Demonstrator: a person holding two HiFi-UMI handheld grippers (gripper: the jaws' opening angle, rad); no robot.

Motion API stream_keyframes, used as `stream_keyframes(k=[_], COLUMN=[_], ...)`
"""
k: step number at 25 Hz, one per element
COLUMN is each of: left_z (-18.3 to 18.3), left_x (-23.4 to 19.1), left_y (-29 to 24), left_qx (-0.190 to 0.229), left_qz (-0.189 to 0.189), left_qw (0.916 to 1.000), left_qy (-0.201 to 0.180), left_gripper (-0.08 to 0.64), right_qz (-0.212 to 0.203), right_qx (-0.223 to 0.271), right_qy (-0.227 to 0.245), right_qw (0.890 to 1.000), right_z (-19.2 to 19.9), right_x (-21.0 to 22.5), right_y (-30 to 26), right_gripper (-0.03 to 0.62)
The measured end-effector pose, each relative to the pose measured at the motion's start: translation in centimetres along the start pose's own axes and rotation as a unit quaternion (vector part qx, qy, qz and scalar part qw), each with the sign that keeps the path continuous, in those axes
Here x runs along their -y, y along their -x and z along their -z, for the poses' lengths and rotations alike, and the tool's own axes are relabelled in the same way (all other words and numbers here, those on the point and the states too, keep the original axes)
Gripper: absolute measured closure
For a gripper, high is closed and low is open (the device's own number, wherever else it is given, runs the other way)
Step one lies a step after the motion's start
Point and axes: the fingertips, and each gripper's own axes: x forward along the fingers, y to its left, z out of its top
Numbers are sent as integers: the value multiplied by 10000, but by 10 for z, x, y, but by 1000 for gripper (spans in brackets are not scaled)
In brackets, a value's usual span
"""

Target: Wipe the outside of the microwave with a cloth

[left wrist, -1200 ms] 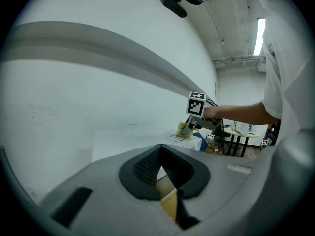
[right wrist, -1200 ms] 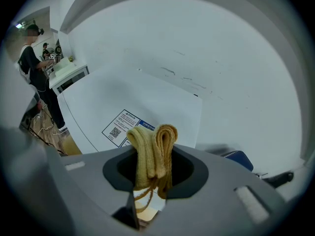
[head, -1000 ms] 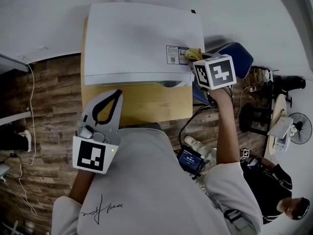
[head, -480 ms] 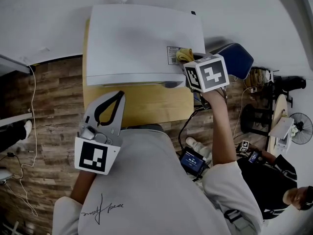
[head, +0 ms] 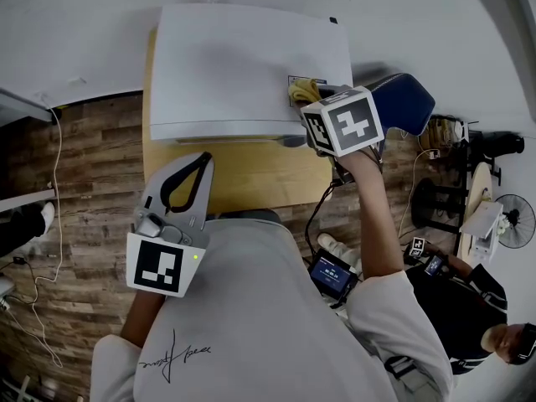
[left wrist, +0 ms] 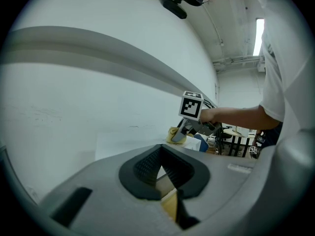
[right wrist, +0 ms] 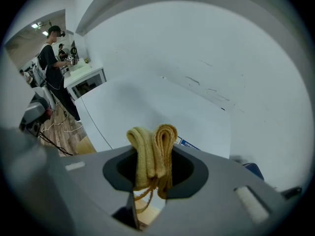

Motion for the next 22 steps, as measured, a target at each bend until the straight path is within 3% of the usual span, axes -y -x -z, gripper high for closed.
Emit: stream_keyframes(k=[22], left_z=[6], left_x=[-5], left_y=[22], left_qx=[72], left_qz=[-259], left_qw=[9996], left_qy=[-22], left_gripper=[566], right_qz=[-791], right_qx=[277], right_qy=[622], right_qw=[9945], right_z=[-56], right_x=[-89], right_y=[-16], right_gripper=[469])
